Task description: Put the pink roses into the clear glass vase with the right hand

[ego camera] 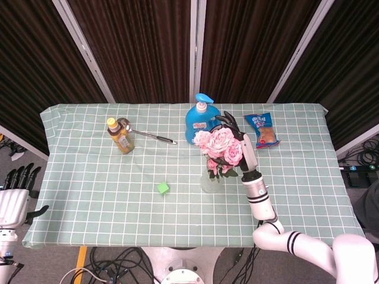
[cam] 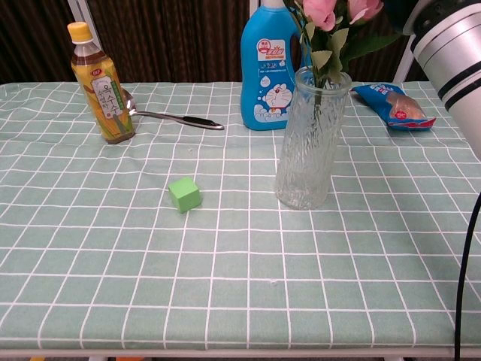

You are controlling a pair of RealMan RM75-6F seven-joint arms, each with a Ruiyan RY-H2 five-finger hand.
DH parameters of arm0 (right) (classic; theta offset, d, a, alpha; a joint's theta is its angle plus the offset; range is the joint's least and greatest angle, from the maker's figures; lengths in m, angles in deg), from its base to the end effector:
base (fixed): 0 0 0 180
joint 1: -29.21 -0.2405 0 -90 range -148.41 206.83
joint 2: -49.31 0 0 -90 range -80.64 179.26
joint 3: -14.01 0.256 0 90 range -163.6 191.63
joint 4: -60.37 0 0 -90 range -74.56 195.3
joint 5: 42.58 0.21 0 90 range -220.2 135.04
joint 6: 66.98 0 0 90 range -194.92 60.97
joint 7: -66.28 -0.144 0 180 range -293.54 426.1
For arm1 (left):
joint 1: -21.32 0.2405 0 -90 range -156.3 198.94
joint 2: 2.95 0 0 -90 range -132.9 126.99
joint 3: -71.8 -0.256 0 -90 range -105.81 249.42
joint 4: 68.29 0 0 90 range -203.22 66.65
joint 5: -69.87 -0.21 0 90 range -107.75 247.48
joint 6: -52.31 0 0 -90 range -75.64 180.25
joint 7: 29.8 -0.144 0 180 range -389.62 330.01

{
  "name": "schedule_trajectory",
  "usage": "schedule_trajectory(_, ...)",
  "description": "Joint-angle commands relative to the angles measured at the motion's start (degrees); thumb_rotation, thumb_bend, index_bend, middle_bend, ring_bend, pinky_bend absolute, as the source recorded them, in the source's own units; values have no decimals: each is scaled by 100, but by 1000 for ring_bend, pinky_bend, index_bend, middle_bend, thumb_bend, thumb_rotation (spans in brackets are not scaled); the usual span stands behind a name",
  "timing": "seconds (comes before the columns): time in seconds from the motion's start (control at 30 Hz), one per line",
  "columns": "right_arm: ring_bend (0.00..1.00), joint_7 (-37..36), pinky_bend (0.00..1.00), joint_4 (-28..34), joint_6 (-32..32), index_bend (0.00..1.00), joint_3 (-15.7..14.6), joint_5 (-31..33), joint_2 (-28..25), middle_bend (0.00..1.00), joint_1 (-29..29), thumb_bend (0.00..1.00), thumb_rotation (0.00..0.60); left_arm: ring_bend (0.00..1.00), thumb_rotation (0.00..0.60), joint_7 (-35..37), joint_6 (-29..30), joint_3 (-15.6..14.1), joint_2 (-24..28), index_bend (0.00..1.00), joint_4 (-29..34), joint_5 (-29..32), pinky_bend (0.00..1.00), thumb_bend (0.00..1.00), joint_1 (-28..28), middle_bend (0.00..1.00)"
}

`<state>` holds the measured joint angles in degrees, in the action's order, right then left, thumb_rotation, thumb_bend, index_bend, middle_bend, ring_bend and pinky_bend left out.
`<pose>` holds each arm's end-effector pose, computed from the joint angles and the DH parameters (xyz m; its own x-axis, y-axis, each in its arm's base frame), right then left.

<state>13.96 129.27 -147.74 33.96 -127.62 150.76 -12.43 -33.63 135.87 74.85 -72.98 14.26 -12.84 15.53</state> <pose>-0.0981 -0.3626 0.0218 -0.6798 -0.2534 0.6882 -0.5296 -0.4796 -0.6997 -0.3409 0.1889 0.1429 0.5087 0.0161 0.8608 0.8598 0.0428 -0.5089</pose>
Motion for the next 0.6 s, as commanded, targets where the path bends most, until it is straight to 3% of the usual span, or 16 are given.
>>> schedule_trajectory(0.03, 111, -30, 0, -35, 74, 435, -112, -51, -39, 496, 21, 88, 600, 0, 600, 26, -4, -5, -17, 81, -33, 10, 64, 0, 10, 0)
schedule_trajectory(0.2, 25, -85, 0, -3, 226, 291, -291, -152, -191, 376, 40, 28, 600, 0, 600, 39, -15, -3, -14, 82, -52, 5, 63, 0, 3, 0)
schedule_trajectory(0.37, 0, 108, 0, 90, 464, 47, -572, -353, -514, 157, 42, 0, 600, 0, 600, 89, -3, -6, 8, 81, -39, -78, 63, 0, -26, 0)
schedule_trajectory(0.5, 0, 75, 0, 268, 486, 0, -626, -337, -725, 49, 122, 0, 600, 0, 600, 80, 1, 5, 17, 82, -12, -90, 63, 0, -39, 0)
schedule_trajectory(0.6, 0, 45, 0, 343, 392, 0, -609, -320, -845, 30, 201, 0, 600, 0, 600, 55, 6, 3, 23, 82, 5, -97, 63, 0, -41, 0)
